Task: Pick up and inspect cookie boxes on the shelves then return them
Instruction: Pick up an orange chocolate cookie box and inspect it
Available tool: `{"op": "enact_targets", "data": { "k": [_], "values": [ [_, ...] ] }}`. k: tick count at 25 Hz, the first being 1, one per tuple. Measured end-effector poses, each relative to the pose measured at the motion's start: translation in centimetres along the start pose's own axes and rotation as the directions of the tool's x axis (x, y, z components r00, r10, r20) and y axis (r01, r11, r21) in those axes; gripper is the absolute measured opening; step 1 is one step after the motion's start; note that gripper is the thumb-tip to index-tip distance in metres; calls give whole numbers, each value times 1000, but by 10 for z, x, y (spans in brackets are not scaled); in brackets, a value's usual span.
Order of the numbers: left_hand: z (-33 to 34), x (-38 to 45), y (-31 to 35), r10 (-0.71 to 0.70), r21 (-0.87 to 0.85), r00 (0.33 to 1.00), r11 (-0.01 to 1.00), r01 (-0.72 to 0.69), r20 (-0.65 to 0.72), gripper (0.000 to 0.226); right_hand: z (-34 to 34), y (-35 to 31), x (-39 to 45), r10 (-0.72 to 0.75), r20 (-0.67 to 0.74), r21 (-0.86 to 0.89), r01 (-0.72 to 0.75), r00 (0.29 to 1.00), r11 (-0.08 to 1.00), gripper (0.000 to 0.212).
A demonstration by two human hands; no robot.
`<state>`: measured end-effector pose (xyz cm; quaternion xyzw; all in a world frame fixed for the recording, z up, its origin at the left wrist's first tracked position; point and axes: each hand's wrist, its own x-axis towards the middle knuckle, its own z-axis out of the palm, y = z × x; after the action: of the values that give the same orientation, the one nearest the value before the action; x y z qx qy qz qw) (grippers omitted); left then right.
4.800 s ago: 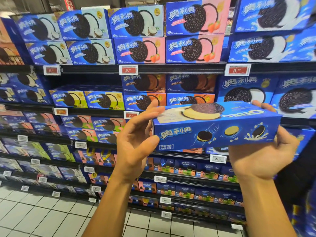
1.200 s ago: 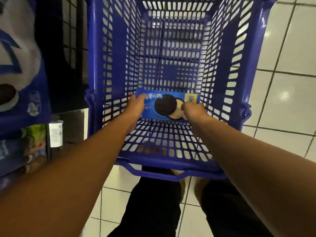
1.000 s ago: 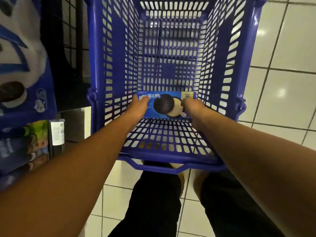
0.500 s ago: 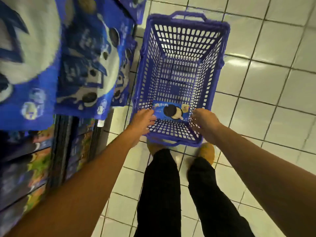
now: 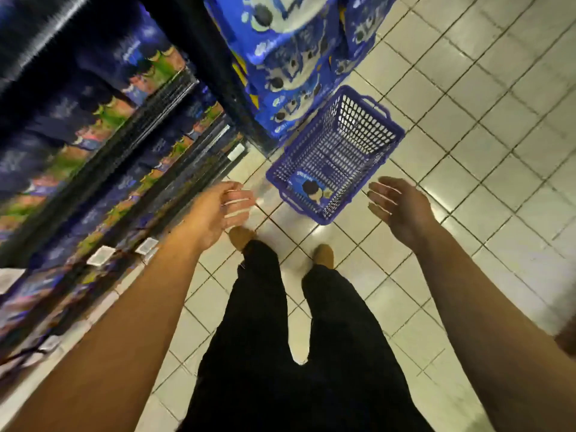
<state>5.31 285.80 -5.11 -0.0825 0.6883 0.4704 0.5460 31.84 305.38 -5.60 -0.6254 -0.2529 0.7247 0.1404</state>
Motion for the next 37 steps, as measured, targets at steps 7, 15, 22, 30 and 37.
{"op": "enact_targets", "data": {
  "k": [7, 15, 22, 30, 37],
  "values": [
    [-84, -150, -42, 200, -382, 971, 894, -236, -132, 28, 112, -18, -127, -96, 381, -155, 166, 920, 974, 14],
    [-216, -311, -7, 539, -651, 804, 521, -552, -251, 45, 267, 12, -311, -136, 821, -28, 277, 555, 961, 38],
    [-285, -462, 108, 880, -398, 348, 206, -894, -325, 51, 345, -58, -467, -404, 902, 238, 605, 152, 760, 50],
    [-291, -549, 246, 947, -138, 58, 15, -990, -316, 40, 395, -167, -564, -585, 810, 444, 703, -49, 556, 37],
    [-283, -574, 357, 935, 389, -116, 24, -921, -335, 46, 461, -255, -580, -701, 707, 472, 799, -89, 374, 28]
  ]
}}
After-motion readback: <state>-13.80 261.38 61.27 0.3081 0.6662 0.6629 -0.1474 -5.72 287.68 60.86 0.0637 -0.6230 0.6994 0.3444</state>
